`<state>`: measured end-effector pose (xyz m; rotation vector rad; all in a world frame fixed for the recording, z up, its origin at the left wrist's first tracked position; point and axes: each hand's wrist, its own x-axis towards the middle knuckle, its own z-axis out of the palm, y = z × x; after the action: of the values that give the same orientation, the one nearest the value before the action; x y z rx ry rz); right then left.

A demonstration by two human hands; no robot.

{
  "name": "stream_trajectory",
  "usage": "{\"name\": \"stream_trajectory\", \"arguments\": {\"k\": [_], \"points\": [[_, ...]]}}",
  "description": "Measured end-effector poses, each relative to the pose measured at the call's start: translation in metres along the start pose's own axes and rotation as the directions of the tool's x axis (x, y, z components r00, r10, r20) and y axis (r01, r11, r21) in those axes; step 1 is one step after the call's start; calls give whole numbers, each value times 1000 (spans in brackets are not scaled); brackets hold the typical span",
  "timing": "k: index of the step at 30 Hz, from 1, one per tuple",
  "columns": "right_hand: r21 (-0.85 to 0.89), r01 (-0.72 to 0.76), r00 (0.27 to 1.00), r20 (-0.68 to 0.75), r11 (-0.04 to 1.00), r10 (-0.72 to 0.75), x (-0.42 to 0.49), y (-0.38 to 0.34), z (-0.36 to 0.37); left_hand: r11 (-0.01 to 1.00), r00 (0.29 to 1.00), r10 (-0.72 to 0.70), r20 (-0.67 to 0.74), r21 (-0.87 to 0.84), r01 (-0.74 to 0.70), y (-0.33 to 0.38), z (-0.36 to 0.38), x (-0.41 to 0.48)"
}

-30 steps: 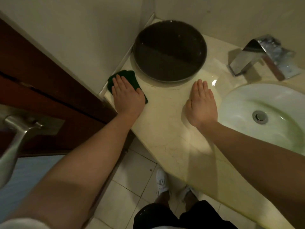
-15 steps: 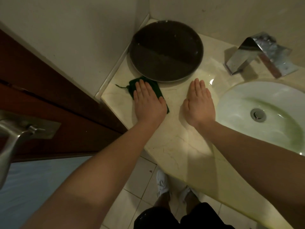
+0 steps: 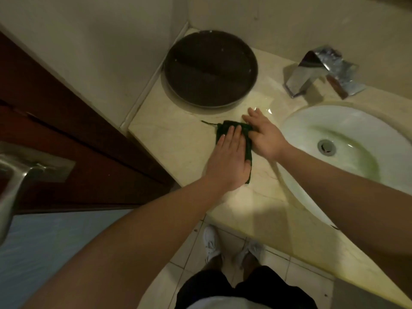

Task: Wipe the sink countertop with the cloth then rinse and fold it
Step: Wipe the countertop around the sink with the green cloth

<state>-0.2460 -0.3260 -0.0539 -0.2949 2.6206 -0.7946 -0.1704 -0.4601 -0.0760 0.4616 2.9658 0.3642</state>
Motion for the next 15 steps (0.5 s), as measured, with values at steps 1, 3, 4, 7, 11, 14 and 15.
{"name": "stream_trajectory", "arguments": {"k": [1, 3, 4, 7, 11, 14, 15], "points": [[-12, 11, 1000, 19, 1000, -10, -10, 3, -3, 998, 999, 37, 13, -53, -37, 4, -1, -5], [-90, 35, 999, -38, 995, -39, -36, 7, -2, 966, 996, 83, 36, -247, -72, 11, -5, -17], [-112, 31, 993, -108, 993, -43, -49, 7, 2, 915, 996, 68, 63, -403, -37, 12, -9, -21], [28, -80, 963, -255, 996, 84, -78, 1, 4, 580, 979, -165, 116, -791, 192, 8, -23, -29], [184, -148, 944, -266, 972, 194, -96, -3, -18, 512, 935, -339, 101, -815, 273, 20, -49, -13], [112, -92, 941, -314, 989, 123, -109, -1, -35, 598, 966, -243, 89, -770, 222, 40, -65, 0], [92, -73, 935, -339, 993, 101, -114, 0, -40, 638, 975, -198, 100, -742, 206, 46, -66, 3]]}}
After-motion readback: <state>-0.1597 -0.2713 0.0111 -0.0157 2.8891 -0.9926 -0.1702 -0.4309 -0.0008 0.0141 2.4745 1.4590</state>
